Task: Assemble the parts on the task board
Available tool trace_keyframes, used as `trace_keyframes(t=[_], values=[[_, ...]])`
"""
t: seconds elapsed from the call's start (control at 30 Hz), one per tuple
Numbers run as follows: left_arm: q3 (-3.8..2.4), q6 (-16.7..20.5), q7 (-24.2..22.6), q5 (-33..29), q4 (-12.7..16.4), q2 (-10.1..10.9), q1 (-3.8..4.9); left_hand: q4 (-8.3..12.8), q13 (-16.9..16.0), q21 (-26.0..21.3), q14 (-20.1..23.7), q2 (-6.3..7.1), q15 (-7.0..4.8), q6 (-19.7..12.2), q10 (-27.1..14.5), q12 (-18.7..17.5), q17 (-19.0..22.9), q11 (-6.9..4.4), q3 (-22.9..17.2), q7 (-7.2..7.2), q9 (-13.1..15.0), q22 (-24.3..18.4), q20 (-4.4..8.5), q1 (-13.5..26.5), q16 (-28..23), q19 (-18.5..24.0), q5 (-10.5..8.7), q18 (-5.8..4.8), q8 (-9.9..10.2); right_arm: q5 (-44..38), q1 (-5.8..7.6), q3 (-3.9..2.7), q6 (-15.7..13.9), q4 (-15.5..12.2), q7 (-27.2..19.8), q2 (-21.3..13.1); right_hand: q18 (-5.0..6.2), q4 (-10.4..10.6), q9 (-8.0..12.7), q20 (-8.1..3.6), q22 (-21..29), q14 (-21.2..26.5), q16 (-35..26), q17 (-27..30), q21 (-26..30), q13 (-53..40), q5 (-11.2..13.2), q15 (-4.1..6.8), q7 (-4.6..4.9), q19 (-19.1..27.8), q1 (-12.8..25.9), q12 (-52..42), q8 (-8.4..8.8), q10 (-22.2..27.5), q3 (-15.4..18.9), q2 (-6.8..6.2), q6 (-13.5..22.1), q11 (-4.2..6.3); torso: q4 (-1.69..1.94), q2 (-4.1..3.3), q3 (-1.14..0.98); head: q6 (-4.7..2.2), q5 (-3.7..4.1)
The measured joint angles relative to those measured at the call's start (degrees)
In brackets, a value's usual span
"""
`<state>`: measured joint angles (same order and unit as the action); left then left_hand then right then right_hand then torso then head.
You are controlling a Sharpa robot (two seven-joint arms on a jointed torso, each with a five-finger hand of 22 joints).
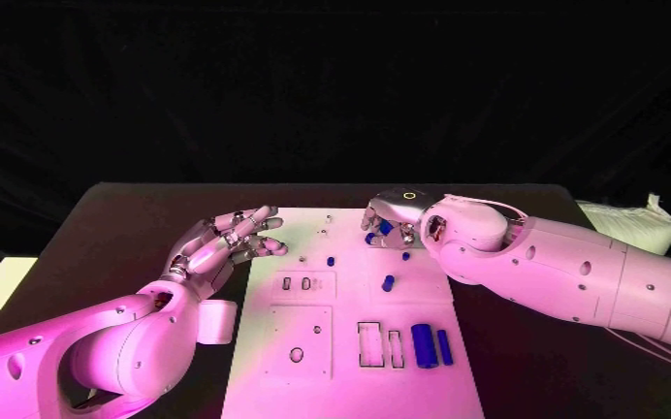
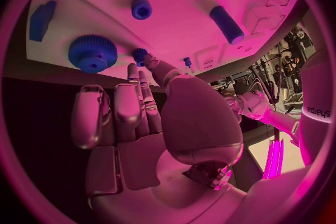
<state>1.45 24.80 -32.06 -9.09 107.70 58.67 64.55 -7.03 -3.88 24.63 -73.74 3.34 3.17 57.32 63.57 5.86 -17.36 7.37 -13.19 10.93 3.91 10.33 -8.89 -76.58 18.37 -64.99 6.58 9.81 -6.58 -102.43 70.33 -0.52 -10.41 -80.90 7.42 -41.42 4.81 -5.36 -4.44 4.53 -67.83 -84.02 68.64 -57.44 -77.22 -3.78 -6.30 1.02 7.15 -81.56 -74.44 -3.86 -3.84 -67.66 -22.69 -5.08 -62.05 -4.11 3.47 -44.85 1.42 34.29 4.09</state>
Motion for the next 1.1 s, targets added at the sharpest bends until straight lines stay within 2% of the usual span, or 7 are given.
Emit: trace_keyframes(t=[0.27,0.5,0.7,0.93,1.1], values=[[-0.01,0.0,0.1,0.0,0.0,0.0,0.01,0.2,0.0,0.0,0.0,0.0,0.0,-0.2,0.0,-0.1,-0.3,0.0,-0.2,0.21,0.0,0.0,0.0,0.0,0.0,0.0,0.0,-0.01,0.2,-0.2,0.0,0.0,0.9,0.2,0.1,0.1,0.0,0.7,-0.2,0.0,-0.7,0.0,0.6,-0.5,-0.7,0.0,0.0,0.0,0.01,0.0,0.0,0.0,0.0,-0.3,-0.7,0.01,-0.6,-0.05,0.04,-0.12,0.03,0.08,0.02],[-0.01,0.0,0.2,0.0,0.1,0.1,0.01,0.2,0.0,0.0,0.1,0.0,0.15,-0.2,0.0,-0.4,-0.5,0.0,-0.2,0.21,0.0,0.0,0.0,0.0,0.0,0.0,0.0,0.0,0.4,-0.4,0.0,0.0,1.6,0.6,0.2,0.5,0.0,1.4,-0.4,0.0,-1.6,0.0,1.3,-1.1,-1.3,0.0,0.0,0.0,-0.14,0.0,0.0,0.0,0.0,-1.2,-1.4,0.03,-1.6,0.32,0.04,-0.27,0.03,0.18,-0.02],[-0.01,0.0,0.3,0.0,0.1,0.1,0.01,0.4,0.0,0.0,0.1,0.0,0.15,-0.2,-0.2,-0.4,-0.7,0.2,-0.4,0.21,0.0,0.0,0.0,0.0,0.0,0.0,0.0,0.0,0.4,-0.6,0.08,-0.07,2.0,0.8,0.3,0.9,0.01,1.9,-0.7,-0.12,-2.2,0.0,1.6,-1.3,-1.7,0.0,0.0,0.0,-0.42,-0.1,-0.5,0.0,-0.26,-2.0,-1.8,0.48,-2.7,0.47,0.09,-0.37,0.02,0.31,-0.02],[-0.01,0.0,0.3,0.0,0.2,0.1,0.02,0.4,0.0,0.0,0.1,0.0,0.15,-0.4,-0.2,-0.8,-1.0,0.2,-0.4,0.41,0.0,0.0,0.0,0.0,0.0,0.0,0.0,0.0,0.7,-0.8,0.14,-0.11,1.9,1.0,0.3,1.1,0.01,3.2,-0.9,-0.22,-2.8,0.0,2.3,-1.6,-2.2,-0.1,0.1,0.0,-0.62,-0.2,-0.6,0.0,-0.72,-2.9,-1.8,0.63,-3.9,0.83,0.07,-0.42,0.02,0.41,-0.05],[-0.01,0.0,0.4,0.0,0.2,0.1,0.02,0.4,0.0,0.0,0.1,-0.04,0.14,-0.4,-0.2,-0.8,-1.0,0.2,-0.4,0.41,0.0,0.0,0.0,0.0,0.0,0.0,0.0,0.0,0.7,-0.9,0.03,-0.02,0.9,0.5,0.3,0.9,0.01,3.8,-1.2,-0.22,-3.2,0.0,2.6,-2.0,-2.4,-0.2,0.3,0.0,-0.95,-0.2,-0.6,0.0,-0.71,-3.8,-1.7,0.62,-4.4,0.96,0.06,-0.45,0.03,0.47,-0.05]])
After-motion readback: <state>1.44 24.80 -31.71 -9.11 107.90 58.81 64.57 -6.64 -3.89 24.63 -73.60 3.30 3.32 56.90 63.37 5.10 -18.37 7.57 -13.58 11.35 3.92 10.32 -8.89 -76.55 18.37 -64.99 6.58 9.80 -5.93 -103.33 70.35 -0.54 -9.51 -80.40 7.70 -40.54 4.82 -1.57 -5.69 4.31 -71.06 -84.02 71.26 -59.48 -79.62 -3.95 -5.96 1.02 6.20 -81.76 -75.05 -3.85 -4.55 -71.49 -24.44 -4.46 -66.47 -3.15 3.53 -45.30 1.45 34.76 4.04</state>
